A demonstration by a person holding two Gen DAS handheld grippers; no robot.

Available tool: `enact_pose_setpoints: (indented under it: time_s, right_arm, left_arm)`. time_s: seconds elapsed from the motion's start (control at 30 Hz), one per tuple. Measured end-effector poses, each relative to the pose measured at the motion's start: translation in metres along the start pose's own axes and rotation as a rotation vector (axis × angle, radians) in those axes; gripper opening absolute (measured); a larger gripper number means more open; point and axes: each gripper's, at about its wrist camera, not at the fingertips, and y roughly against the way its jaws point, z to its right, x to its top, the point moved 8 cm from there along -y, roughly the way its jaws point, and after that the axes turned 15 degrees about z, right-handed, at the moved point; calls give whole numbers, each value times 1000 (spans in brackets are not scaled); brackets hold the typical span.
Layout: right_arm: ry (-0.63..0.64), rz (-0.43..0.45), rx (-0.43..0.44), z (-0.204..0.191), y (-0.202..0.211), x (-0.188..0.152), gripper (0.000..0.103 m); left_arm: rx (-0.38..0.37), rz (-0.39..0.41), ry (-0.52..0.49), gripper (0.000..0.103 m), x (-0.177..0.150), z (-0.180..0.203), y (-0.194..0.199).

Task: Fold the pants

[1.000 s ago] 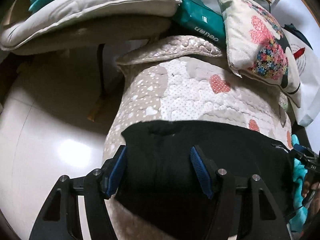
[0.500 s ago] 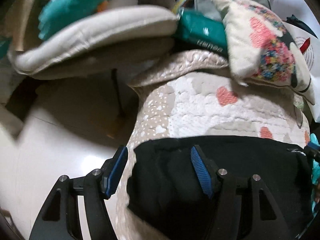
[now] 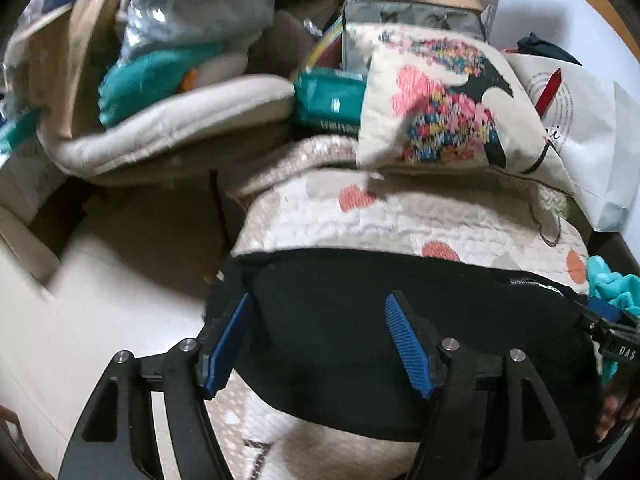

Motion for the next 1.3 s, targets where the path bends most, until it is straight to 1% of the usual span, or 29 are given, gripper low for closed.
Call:
enact_pose_setpoints:
  time_s: [0.07, 0.17, 0.33, 0.57, 0.9, 1.3]
  right_arm:
    - [13, 10, -16, 4, -1, 2, 99]
    - [19, 19, -24, 5, -3, 4, 99]
    - [50, 6, -26, 3, -7, 0, 99]
    - [62, 14, -25, 0, -7, 1, 99]
    - [14, 9, -38, 12, -12, 2, 99]
    - [11, -10, -48, 17, -18, -5, 99]
  left_arm:
    - [23, 18, -18, 69, 1, 1, -1]
    - [18, 21, -41, 69, 1, 2, -3]
    - [37, 51, -73, 69, 5, 8, -3]
    - [29, 38, -48, 69, 6, 8, -7]
    - [30, 13, -21, 69, 1, 5, -17]
    - [36, -3, -6, 69, -2, 4, -26]
